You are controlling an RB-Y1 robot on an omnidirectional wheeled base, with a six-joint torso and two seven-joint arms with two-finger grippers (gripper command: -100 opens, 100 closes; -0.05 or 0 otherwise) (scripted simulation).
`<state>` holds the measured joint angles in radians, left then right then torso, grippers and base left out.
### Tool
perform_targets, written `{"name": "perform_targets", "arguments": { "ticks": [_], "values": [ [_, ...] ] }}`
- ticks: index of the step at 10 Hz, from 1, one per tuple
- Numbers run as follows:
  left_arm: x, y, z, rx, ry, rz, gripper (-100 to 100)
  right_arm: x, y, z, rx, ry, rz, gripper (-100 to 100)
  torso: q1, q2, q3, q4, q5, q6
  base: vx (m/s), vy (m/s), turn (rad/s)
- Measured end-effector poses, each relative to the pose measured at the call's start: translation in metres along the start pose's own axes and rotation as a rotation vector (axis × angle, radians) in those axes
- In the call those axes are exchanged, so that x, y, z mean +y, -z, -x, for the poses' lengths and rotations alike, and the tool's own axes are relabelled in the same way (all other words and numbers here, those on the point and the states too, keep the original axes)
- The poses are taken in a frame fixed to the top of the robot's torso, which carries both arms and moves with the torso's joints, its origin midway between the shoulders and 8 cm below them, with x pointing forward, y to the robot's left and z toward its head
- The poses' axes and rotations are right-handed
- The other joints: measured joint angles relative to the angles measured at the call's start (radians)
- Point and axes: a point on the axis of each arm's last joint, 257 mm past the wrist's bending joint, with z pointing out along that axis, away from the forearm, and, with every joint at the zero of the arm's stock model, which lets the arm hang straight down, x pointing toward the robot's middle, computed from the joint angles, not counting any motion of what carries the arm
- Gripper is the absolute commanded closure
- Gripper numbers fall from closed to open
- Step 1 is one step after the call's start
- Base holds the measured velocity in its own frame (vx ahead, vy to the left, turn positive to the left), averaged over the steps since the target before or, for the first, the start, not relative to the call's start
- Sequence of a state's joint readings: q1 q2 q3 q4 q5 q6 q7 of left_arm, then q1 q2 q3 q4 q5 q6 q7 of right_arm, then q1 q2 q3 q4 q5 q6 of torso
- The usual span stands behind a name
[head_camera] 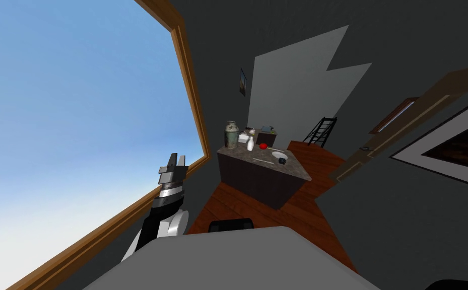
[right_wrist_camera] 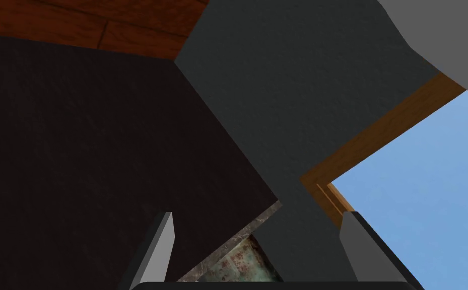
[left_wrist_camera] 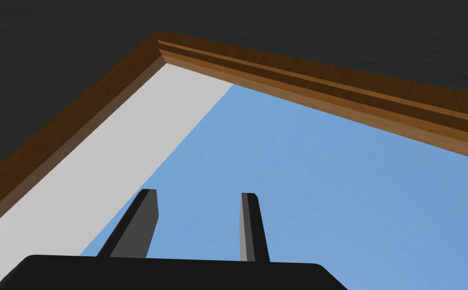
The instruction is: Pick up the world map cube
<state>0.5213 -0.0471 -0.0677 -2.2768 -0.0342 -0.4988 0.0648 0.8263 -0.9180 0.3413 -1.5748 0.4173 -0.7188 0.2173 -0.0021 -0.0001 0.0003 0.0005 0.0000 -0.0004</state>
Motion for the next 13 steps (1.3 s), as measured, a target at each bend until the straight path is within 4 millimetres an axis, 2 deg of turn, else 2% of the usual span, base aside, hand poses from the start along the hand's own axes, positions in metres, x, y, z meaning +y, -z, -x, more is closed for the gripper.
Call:
{"name": "perform_targets", "arguments": {
  "ticks": [1, 4, 6, 9, 10, 13],
  "values": [
    [0.0, 0.0, 0.0, 0.0, 0.0, 0.0, 0, -0.01, 0.008, -0.013, 0.045, 0.008, -0.016, -100, 0.0, 0.0, 0.0, 0.0, 0.0, 0.001, 0.032, 0.001, 0.163],
    [0.0, 0.0, 0.0, 0.0, 0.0, 0.0, 0, -0.037, 0.051, -0.062, 0.204, 0.019, -0.077, -100, -0.002, -0.001, -0.001, 0.0, 0.0, 0.0, 0.04, -0.02, 0.106],
    [0.0, 0.0, 0.0, 0.0, 0.0, 0.0, 0, -0.052, 0.07, -0.068, 0.265, 0.036, -0.104, -100, -0.001, -0.001, -0.001, 0.0, 0.0, 0.001, 0.034, -0.007, 0.087],
    [0.0, 0.0, 0.0, 0.0, 0.0, 0.0, 0, -0.082, 0.116, -0.093, 0.403, 0.057, -0.158, -100, -0.003, -0.003, -0.002, -0.001, -0.001, 0.0, 0.055, -0.029, 0.111],
    [0.0, 0.0, 0.0, 0.0, 0.0, 0.0, 0, -0.089, 0.13, -0.094, 0.443, 0.067, -0.176, -100, -0.002, -0.003, -0.002, -0.001, -0.001, 0.0, 0.094, -0.047, 0.196],
    [0.0, 0.0, 0.0, 0.0, 0.0, 0.0, 0, -0.115, 0.186, -0.103, 0.577, 0.094, -0.237, -100, -0.005, -0.004, -0.003, -0.001, -0.001, 0.0, 0.067, -0.061, 0.109]
  ]
}}
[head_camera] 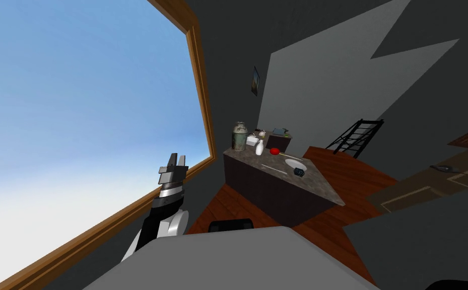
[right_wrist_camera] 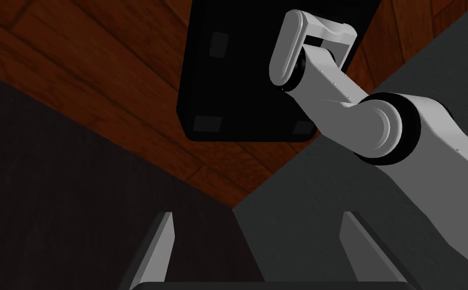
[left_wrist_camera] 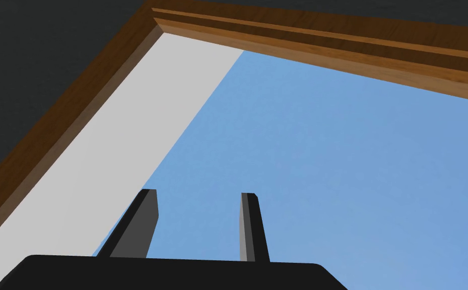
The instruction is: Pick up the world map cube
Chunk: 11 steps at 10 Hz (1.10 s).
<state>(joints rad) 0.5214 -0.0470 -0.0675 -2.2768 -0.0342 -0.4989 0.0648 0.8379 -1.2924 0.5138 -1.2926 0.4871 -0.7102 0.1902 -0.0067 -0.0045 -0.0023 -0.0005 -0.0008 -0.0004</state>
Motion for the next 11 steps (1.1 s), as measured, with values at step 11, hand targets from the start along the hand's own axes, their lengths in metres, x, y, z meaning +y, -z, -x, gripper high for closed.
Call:
{"name": "perform_targets", "arguments": {
  "ticks": [11],
  "values": [
    [0.0, 0.0, 0.0, 0.0, 0.0, 0.0, 0, -0.141, 0.156, -0.054, 0.373, 0.091, -0.29, -100, -0.001, -0.005, -0.003, -0.001, -0.001, 0.0, 0.114, -0.083, 0.163]
  ]
}}
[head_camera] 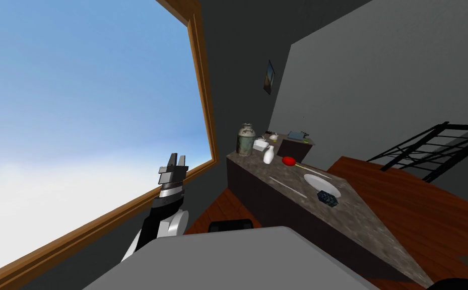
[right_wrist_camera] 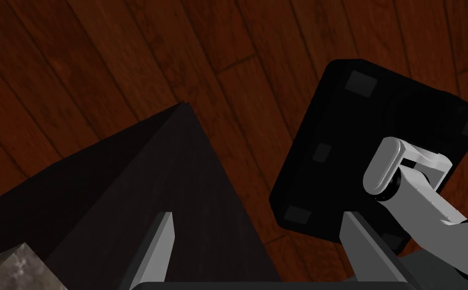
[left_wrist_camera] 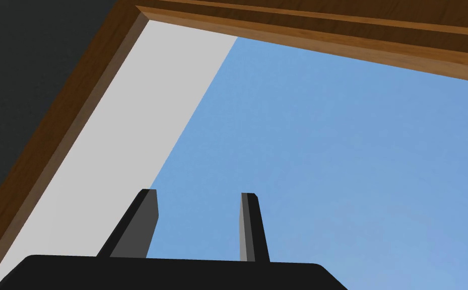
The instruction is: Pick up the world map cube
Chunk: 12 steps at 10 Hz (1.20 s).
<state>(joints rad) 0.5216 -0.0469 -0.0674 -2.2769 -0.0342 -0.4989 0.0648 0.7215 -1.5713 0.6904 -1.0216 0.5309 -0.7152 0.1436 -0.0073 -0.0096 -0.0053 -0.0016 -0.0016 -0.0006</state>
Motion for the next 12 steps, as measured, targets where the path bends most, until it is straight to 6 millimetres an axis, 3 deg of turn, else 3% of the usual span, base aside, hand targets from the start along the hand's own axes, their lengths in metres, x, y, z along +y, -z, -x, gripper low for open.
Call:
{"name": "perform_targets", "arguments": {
  "ticks": [3, 5, 10, 11, 12],
  "values": [
    [0.0, 0.0, 0.0, 0.0, 0.0, 0.0, 0, -0.05, 0.046, -0.011, 0.072, 0.018, -0.098, -100, -0.001, -0.007, -0.004, -0.002, 0.0, 0.0, 0.222, -0.126, 0.234],
    [0.0, 0.0, 0.0, 0.0, 0.0, 0.0, 0, -0.067, 0.059, -0.009, 0.085, 0.023, -0.134, -100, 0.003, -0.003, -0.002, -0.001, 0.0, 0.001, 0.192, -0.051, 0.157],
    [0.0, 0.0, 0.0, 0.0, 0.0, 0.0, 0, -0.073, 0.065, 0.014, 0.051, 0.029, -0.132, -100, 0.015, -0.001, 0.0, 0.0, 0.003, 0.001, 0.109, 0.074, 0.046],
    [0.0, 0.0, 0.0, 0.0, 0.0, 0.0, 0, -0.073, 0.065, 0.015, 0.05, 0.029, -0.132, 0, 0.013, 0.004, 0.002, 0.001, 0.003, 0.002, 0.01, 0.007, 0.002],
    [0.0, 0.0, 0.0, 0.0, 0.0, 0.0, 0, -0.073, 0.065, 0.015, 0.05, 0.029, -0.132, -100, 0.011, 0.006, 0.004, 0.002, 0.002, 0.002, -0.008, -0.012, 0.044]
  ]
}}
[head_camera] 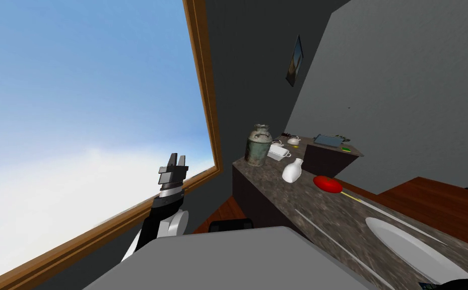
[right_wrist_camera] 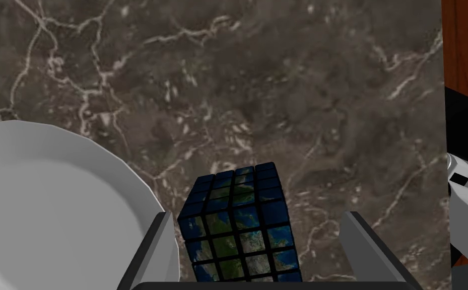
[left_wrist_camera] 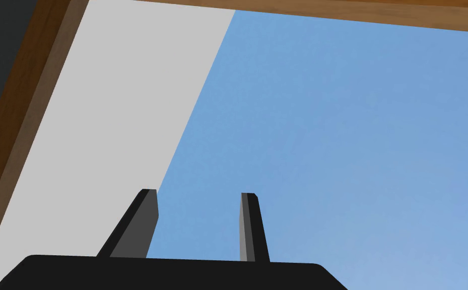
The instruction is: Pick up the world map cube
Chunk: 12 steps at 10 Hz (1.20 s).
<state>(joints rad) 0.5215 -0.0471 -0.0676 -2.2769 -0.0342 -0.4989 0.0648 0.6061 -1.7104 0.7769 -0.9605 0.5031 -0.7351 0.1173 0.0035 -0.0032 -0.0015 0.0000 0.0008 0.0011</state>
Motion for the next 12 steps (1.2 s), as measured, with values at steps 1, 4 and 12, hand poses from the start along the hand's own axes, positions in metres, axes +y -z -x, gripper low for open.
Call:
{"name": "perform_targets", "arguments": {
  "ticks": [1, 4, 12],
  "values": [
    [0.0, 0.0, 0.0, 0.0, 0.0, 0.0, 0, 0.004, -0.007, -0.004, -0.002, -0.006, 0.002, -100, -0.002, 0.002, 0.001, 0.001, -0.001, 0.0, -0.02, -0.022, 0.069],
    [0.0, 0.0, 0.0, 0.0, 0.0, 0.0, 0, 0.012, -0.024, -0.007, -0.004, -0.015, 0.004, 100, -0.002, 0.003, 0.002, 0.001, -0.001, 0.0, -0.009, -0.01, 0.03],
    [0.0, 0.0, 0.0, 0.0, 0.0, 0.0, 0, 0.006, -0.012, -0.005, -0.002, -0.008, -0.001, 100, 0.001, 0.001, 0.001, 0.0, 0.0, 0.001, 0.006, 0.007, -0.026]
  ]
}}
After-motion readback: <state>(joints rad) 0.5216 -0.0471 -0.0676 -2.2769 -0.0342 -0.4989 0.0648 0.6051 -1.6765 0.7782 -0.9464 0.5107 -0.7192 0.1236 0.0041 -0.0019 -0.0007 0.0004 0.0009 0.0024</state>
